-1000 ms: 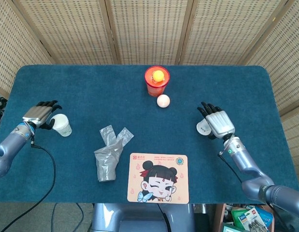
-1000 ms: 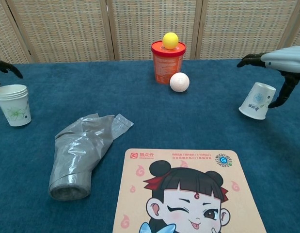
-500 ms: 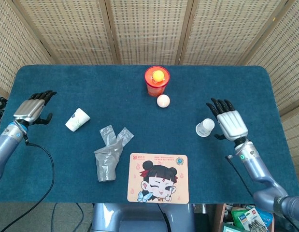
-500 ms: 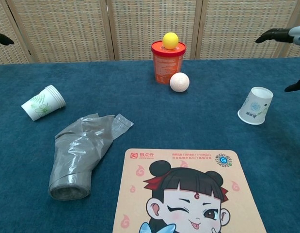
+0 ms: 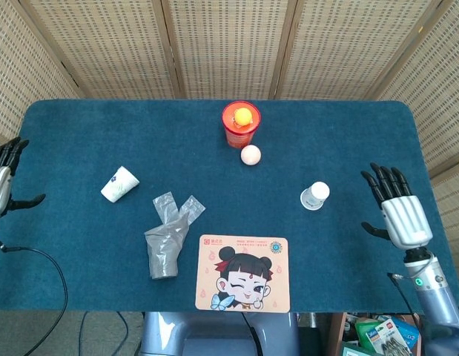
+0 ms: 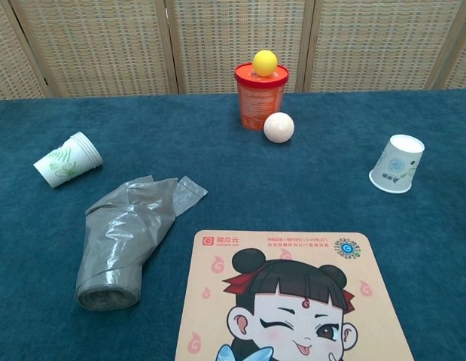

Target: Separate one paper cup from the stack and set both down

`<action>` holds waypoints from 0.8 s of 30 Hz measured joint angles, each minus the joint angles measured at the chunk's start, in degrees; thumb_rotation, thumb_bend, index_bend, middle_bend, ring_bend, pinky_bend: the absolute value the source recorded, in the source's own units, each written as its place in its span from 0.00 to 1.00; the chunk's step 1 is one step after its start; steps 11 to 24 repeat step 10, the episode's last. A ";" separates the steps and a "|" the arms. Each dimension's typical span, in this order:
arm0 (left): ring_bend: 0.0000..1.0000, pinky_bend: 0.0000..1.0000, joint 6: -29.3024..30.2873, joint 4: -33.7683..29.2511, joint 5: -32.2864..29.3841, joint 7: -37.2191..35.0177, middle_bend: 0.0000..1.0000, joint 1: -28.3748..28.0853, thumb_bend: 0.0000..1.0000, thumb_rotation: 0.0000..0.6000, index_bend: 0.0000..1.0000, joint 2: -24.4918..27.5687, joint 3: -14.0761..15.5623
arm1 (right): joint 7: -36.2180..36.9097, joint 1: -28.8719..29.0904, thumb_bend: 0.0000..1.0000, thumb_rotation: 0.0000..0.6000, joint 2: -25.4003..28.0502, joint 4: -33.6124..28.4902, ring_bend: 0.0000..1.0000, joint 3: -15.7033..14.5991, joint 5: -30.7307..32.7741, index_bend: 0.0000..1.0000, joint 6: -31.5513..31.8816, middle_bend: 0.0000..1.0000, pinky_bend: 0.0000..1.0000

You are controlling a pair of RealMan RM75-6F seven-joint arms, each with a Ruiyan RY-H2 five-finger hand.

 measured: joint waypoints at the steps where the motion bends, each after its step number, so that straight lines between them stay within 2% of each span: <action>1: 0.00 0.00 2.48 -0.95 0.64 0.10 0.00 1.64 0.21 1.00 0.00 -0.16 0.29 | 0.62 -1.02 0.00 1.00 -0.06 0.21 0.00 -0.24 -0.65 0.04 1.46 0.00 0.00; 5: 0.00 0.00 9.84 -4.47 2.77 1.23 0.00 7.04 0.21 1.00 0.00 -0.97 1.49 | 2.04 -4.22 0.00 1.00 -0.58 0.46 0.00 -0.95 -2.76 0.04 5.62 0.00 0.00; 9: 0.00 0.00 13.99 -7.09 5.92 3.28 0.00 10.78 0.21 1.00 0.00 -2.11 2.94 | 2.80 -6.84 0.00 1.00 -1.36 -0.10 0.00 -1.42 -4.22 0.04 8.34 0.00 0.00; 24: 0.00 0.00 14.41 -7.57 6.90 4.14 0.00 11.28 0.21 1.00 0.00 -2.33 3.42 | 2.91 -7.51 0.00 1.00 -1.60 -0.36 0.00 -1.50 -4.47 0.04 9.02 0.00 0.00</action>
